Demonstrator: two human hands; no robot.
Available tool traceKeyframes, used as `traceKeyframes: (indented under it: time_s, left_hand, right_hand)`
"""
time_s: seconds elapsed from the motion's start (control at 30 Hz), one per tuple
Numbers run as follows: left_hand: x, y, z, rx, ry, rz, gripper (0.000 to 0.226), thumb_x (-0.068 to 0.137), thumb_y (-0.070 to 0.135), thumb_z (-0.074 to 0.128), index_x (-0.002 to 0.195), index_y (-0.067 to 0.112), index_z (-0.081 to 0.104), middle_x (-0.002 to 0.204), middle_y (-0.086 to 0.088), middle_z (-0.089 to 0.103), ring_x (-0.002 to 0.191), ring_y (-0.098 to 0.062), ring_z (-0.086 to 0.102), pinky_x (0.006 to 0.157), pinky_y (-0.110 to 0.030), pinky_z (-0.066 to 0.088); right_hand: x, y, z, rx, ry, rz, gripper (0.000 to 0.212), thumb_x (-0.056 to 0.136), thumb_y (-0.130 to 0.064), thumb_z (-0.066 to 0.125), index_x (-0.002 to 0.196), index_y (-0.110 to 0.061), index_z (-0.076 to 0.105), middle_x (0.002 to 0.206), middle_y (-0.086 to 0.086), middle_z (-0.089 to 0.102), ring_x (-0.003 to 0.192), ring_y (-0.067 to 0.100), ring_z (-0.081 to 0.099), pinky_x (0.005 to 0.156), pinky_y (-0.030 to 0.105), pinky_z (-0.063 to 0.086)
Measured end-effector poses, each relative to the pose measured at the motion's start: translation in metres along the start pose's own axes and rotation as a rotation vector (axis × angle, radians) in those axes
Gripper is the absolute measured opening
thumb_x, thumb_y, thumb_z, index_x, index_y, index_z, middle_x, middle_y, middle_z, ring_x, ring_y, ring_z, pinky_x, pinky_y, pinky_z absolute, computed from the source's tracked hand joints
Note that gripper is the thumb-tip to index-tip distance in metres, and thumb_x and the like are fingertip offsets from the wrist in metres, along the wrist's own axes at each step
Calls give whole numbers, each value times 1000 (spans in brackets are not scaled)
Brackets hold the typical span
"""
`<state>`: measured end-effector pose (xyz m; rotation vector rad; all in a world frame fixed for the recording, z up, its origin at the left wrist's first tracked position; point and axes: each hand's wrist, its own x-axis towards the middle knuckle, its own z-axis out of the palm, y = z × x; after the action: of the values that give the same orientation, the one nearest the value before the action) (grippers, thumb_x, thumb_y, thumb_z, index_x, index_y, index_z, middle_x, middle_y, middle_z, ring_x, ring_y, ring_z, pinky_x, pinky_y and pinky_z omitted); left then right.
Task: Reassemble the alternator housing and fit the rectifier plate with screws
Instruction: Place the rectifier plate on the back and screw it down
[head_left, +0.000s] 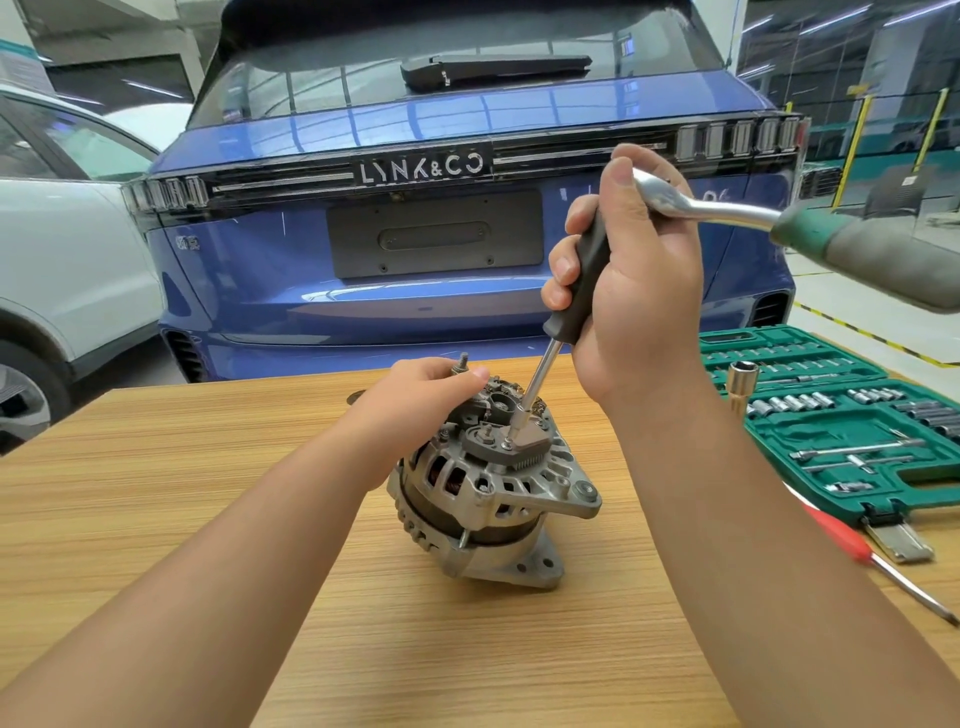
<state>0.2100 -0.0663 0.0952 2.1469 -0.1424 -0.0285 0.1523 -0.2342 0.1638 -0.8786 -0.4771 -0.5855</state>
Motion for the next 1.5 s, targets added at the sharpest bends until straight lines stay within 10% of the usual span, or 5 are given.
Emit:
traceKeyframes:
  time_s: [0.33,0.63,0.87,1.5]
  left_hand:
    - [-23,6,-3,98,54,-2,58,98,68,46,142,33,57,127,7,63,102,-13,52,86,-35,39]
    - [-49,2,-2,359,265,109,43,103,57,41,76,32,65,63,9,67,65,-9,63,55,-27,42]
    - [-45,-13,17,5,274,81,31,101,61,44,96,32,56,87,7,65,79,-8,60,61,-30,37]
    - [-42,-17,18,-66,253,66,33,100,64,43,100,33,56,92,7,68,85,-11,65,66,-34,43]
  right_hand:
    - [-7,-7,7,104,-50,61,9,107,-23,46,100,-21,50,76,2,52,50,16,44,46,24,34]
    - [-14,-7,13,237,-70,237,49,108,-47,35,77,-22,63,74,0,53,51,15,41,48,25,27]
    - [-14,-5,14,248,-39,203,46,107,-51,31,81,-20,53,74,1,52,51,15,40,48,24,29]
    - [-12,6,12,251,-61,250,49,106,-56,29,84,-19,51,72,0,52,51,15,39,47,23,29]
